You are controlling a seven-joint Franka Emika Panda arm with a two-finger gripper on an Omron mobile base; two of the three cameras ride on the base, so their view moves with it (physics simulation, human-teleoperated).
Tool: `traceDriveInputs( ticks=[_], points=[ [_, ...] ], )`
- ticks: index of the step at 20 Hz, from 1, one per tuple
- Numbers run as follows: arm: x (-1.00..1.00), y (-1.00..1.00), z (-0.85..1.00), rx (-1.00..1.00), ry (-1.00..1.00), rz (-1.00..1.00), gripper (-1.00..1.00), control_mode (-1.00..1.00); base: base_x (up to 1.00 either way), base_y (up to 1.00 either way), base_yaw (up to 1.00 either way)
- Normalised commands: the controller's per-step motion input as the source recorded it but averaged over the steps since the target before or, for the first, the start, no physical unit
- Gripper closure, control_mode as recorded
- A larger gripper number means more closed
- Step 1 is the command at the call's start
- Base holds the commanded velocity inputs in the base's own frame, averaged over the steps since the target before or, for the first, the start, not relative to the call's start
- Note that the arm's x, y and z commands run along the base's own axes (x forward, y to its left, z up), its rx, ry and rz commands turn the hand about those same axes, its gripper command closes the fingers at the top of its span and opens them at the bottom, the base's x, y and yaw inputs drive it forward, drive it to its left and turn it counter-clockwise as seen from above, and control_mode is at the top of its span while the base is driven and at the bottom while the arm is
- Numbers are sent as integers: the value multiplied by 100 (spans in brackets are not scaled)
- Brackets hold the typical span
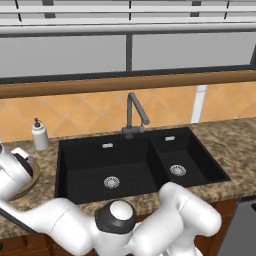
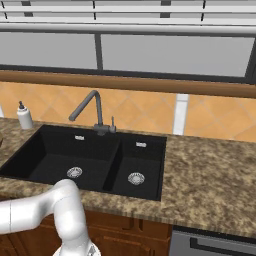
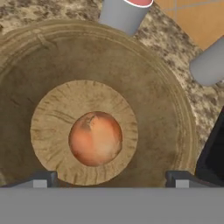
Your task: Pick the onion from the sink and place it in the bowl. Then pick the bowl and place it in the microwave. Then close the microwave door and press the start button.
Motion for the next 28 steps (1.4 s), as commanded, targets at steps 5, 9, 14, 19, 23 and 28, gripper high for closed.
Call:
traceDriveInputs(
  ticks=[5, 9, 14, 19, 23, 28],
  points=[
    [-19, 24, 20, 0, 1, 0, -100, -100, 0, 0, 0],
    [-49, 44, 0, 0, 6, 0, -100, -100, 0, 0, 0],
    [-32, 31, 0, 0, 10, 0, -100, -100, 0, 0, 0],
    [0, 14, -24, -8, 13, 0, -100, -100, 0, 0, 0],
    [8, 5, -22, -10, 10, 0, -100, -100, 0, 0, 0],
    [3, 11, -17, -12, 7, 0, -100, -100, 0, 0, 0]
  ],
)
